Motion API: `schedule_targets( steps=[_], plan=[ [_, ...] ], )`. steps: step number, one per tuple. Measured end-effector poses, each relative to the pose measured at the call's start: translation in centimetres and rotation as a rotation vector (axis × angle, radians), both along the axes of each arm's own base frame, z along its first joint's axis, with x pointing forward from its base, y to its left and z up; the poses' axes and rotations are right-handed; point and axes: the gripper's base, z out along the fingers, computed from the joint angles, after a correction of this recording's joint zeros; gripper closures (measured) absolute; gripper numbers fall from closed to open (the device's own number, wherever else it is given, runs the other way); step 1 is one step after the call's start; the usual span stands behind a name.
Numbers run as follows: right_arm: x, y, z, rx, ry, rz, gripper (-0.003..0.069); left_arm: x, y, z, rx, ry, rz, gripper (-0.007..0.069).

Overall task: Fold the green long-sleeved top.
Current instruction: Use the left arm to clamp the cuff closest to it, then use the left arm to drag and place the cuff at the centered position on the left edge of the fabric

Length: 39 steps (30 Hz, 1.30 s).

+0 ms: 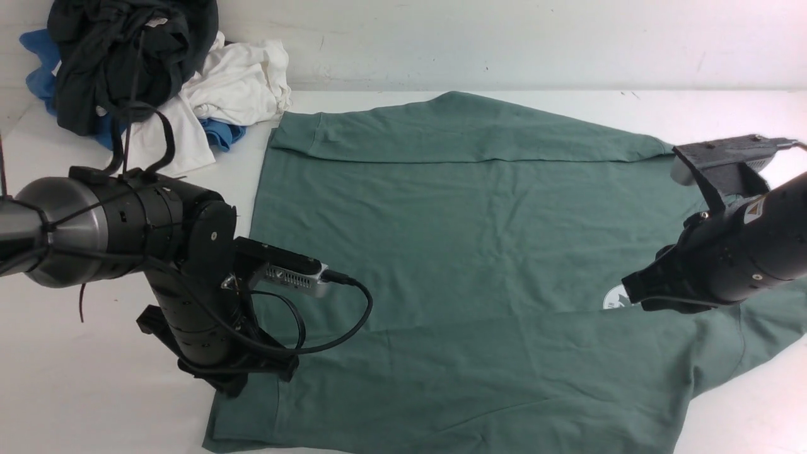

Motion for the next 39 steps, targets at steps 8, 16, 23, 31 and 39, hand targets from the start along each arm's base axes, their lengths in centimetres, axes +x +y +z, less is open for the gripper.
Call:
schedule_targets(
  steps=[8, 16, 23, 31, 39],
  plan=[
    [0.0, 0.0, 0.0, -0.002, -0.006, 0.000, 0.0669, -0.5, 0.1, 4.5, -0.047, -0.097, 0.004, 0.0611],
    [0.1, -0.5, 0.0, -0.076, -0.024, 0.032, 0.0669, 3.9, -0.3, 14.0, 0.007, -0.449, -0.134, 0.0611],
    [0.1, -0.5, -0.1, -0.080, -0.025, 0.034, 0.0669, 9.2, -1.8, 14.0, 0.053, -0.513, -0.153, 0.0611],
    [0.1, -0.4, 0.0, -0.056, -0.018, 0.024, 0.0669, 15.2, -3.2, 5.9, 0.107, -0.353, -0.139, 0.0540],
    [0.2, 0.0, 0.1, -0.006, -0.027, 0.001, 0.0669, 19.5, -2.5, 6.7, 0.098, -0.420, -0.021, 0.0226]
  ],
)
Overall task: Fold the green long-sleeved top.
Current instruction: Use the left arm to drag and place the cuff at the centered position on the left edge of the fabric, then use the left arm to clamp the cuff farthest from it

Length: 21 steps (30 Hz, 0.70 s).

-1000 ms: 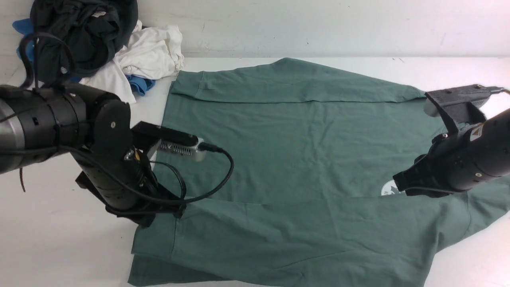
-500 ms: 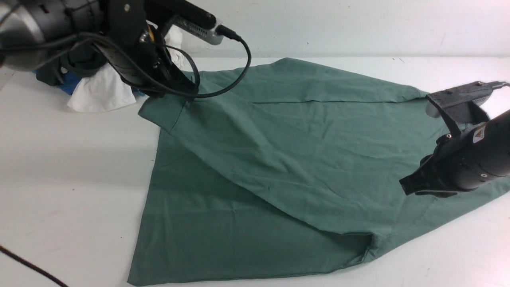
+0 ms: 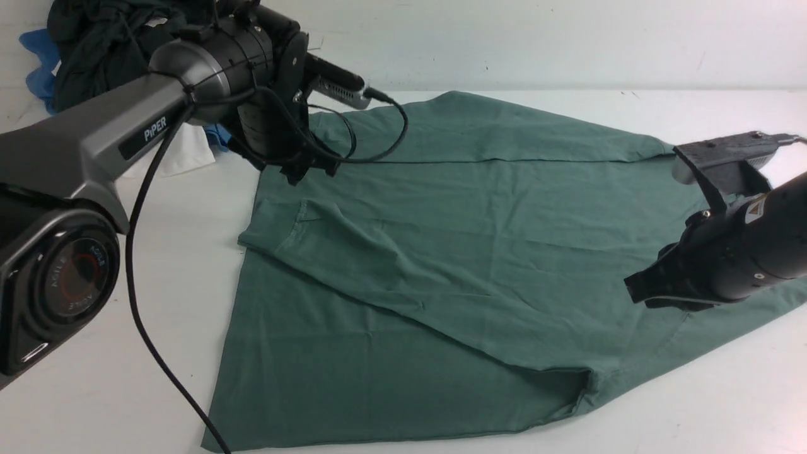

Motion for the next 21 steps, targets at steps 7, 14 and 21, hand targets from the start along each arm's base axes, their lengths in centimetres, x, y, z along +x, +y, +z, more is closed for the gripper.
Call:
schedule_targets(
  steps=[7, 14, 21],
  plan=[
    [0.8, 0.4, -0.7, 0.040, -0.011, -0.028, 0.0669, 3.4, 1.6, -0.2, -0.166, -0.053, 0.076, 0.0169],
    [1.4, 1.1, -2.9, 0.080, 0.080, -0.002, 0.0669, 8.2, 3.4, -7.3, -0.387, -0.114, 0.161, 0.0168],
    [1.7, 1.9, -4.5, 0.117, 0.127, 0.084, 0.0669, 10.4, 3.4, -8.2, -0.489, -0.323, 0.208, 0.0167]
  ],
)
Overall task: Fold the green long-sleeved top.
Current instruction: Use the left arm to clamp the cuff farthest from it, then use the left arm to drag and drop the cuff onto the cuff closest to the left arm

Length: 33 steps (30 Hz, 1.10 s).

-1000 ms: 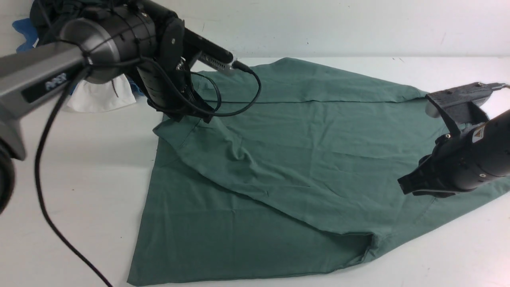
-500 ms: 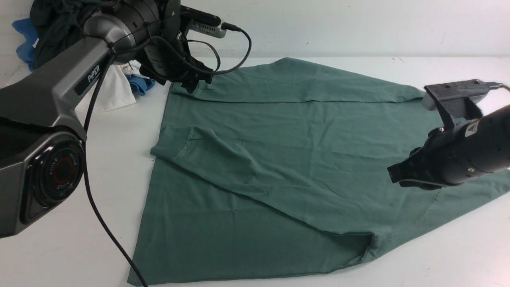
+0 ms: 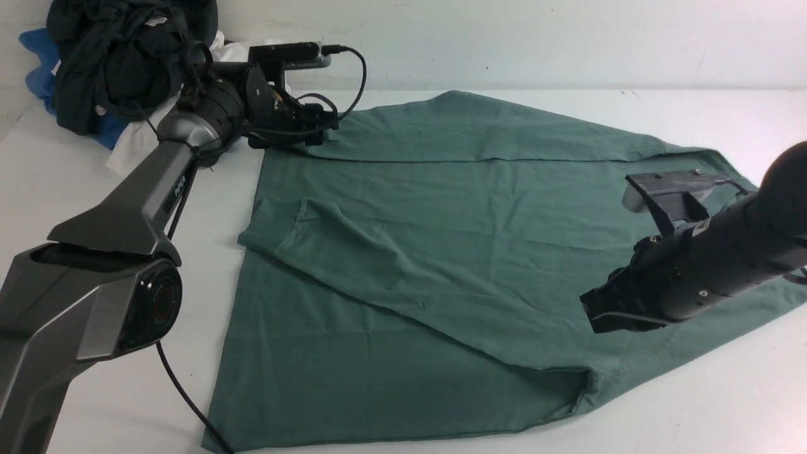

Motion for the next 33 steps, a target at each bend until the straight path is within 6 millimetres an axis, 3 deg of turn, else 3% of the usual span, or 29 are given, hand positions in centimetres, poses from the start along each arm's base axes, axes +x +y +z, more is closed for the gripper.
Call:
schedule_targets(
  steps=[6, 9, 11, 17, 20, 26, 29, 33],
  plan=[
    [0.1, 0.2, -0.7, 0.002, 0.026, 0.023, 0.0669, 0.6, 0.7, -0.8, 0.029, -0.048, 0.024, 0.0172],
    [0.1, 0.2, -0.7, 0.002, 0.025, 0.025, 0.0669, 0.7, 1.0, -1.5, 0.063, -0.048, 0.025, 0.0210],
    [0.1, 0.2, -0.7, 0.001, 0.024, 0.028, 0.0669, 0.7, 1.2, -2.6, 0.095, -0.038, 0.022, 0.0303],
    [-0.1, 0.2, -0.7, 0.003, 0.039, 0.035, 0.0669, 0.8, 1.3, -2.6, 0.117, -0.045, 0.018, 0.0545],
    [-0.1, 0.2, -0.8, 0.003, 0.044, 0.039, 0.0669, 0.8, 1.3, -2.3, 0.121, -0.050, 0.008, 0.0601],
    [-0.1, 0.2, -0.8, -0.004, 0.037, 0.062, 0.0669, 0.2, 1.0, 0.9, 0.117, -0.034, -0.035, 0.0612],
    [-0.1, 0.2, -0.8, -0.009, 0.031, 0.077, 0.0669, -0.8, 1.0, 5.1, 0.142, -0.028, -0.074, 0.0612],
    [-0.1, 0.2, -0.8, -0.011, 0.027, 0.085, 0.0669, -2.4, 1.2, 7.7, 0.179, 0.062, -0.118, 0.0612]
  ],
)
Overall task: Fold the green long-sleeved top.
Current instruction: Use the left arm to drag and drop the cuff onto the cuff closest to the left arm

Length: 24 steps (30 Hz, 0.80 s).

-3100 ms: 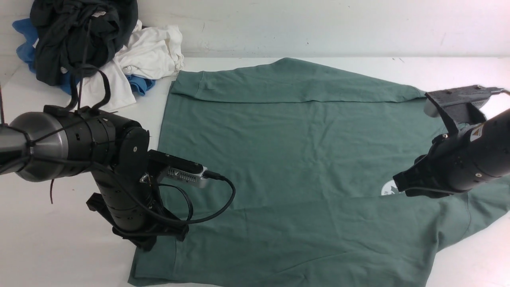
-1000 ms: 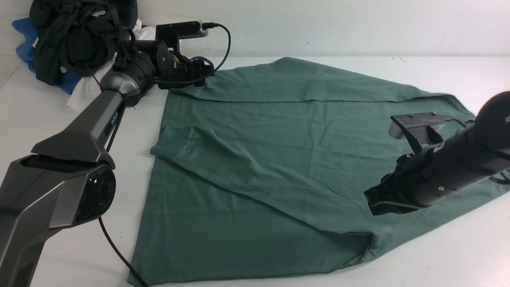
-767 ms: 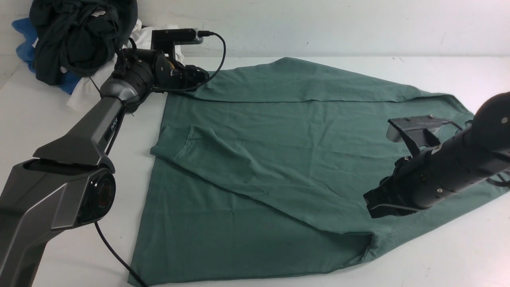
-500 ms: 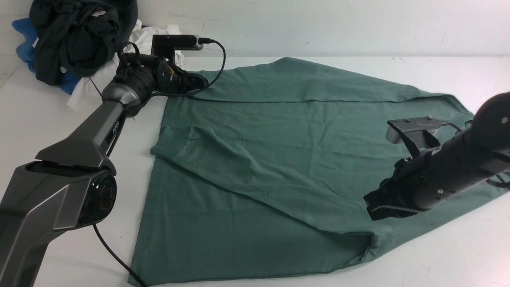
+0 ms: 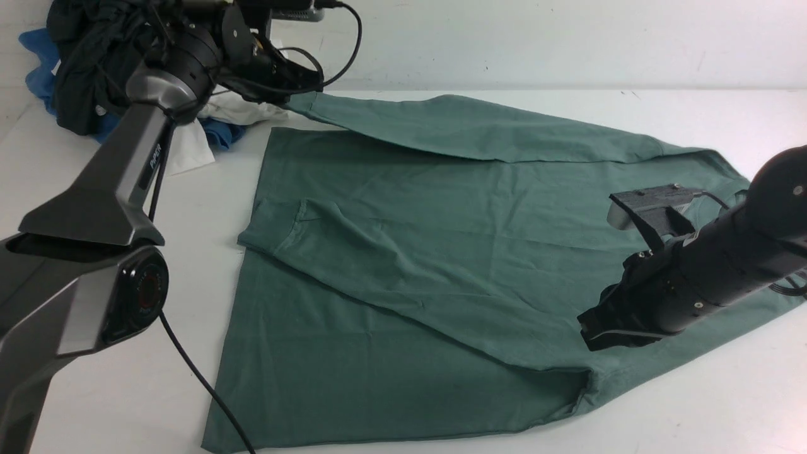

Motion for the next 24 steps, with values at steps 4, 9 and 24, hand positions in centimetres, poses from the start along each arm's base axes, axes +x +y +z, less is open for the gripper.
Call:
schedule_targets(
  steps=[4, 9, 24],
  plan=[
    [0.0, 0.0, 0.0, -0.003, -0.005, 0.012, 0.0669, -1.9, 0.2, 2.0, 0.041, 0.116, -0.036, 0.0612],
    [0.0, -0.1, 0.0, -0.013, -0.009, 0.022, 0.0669, -3.8, 0.1, 7.0, 0.025, 0.078, -0.067, 0.0612],
    [-0.7, -0.5, 1.6, -0.053, -0.053, 0.066, 0.0669, -8.2, -5.3, -0.4, 0.083, 0.469, -0.188, 0.0612]
  ],
)
